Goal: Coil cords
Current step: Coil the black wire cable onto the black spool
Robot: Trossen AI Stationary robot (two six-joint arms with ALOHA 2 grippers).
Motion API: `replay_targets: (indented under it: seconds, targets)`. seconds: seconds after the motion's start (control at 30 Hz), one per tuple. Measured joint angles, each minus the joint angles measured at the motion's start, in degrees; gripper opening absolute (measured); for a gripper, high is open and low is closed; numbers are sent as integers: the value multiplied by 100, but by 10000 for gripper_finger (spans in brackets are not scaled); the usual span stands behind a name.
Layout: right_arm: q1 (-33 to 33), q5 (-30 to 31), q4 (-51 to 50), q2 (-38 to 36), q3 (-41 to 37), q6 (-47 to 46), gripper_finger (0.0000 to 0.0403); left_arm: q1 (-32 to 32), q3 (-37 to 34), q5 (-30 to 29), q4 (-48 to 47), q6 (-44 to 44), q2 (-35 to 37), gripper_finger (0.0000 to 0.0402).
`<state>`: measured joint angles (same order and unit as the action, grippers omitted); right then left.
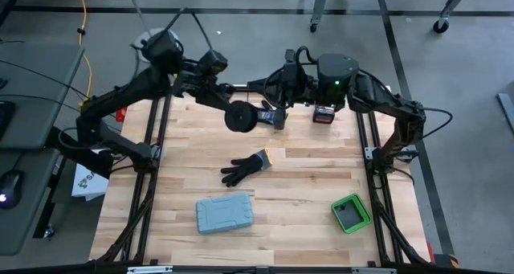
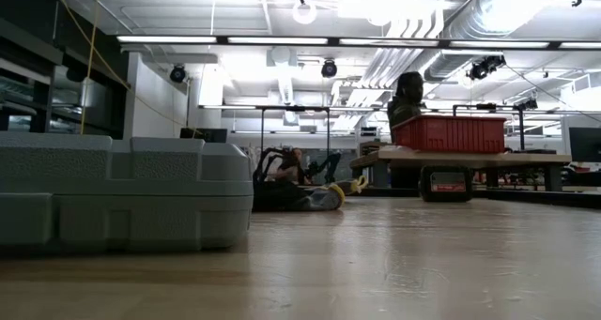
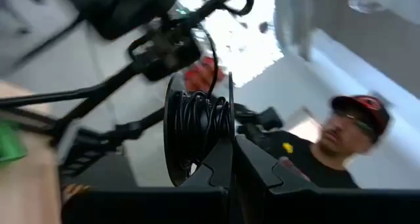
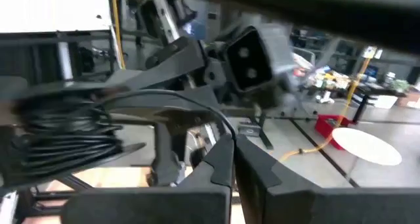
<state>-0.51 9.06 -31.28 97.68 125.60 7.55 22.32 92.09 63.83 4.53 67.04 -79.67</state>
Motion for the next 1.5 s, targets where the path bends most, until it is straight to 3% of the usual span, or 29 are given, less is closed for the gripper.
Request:
replay_targets:
  seconds: [0.23,0.47,0.9,1.33,1.5]
  targets:
    - [1,-208,190,101,0,-126,0,-328,0,38,2502,1350,-630,1]
    - [2,-540,274,105,0,-435,0,-401,0,-489,3622,1336,-960,1]
    - [2,-637,451,328,4,-744,0,-316,0,-1431,4908,312,-927,1]
    - [15,-660,586,420,13,-761,0,333,-2,-1746,4902,-589,-580,1]
    - [15,-282,737,423,13,-819,4,498,-2,-1770,4889,-868,-490,1]
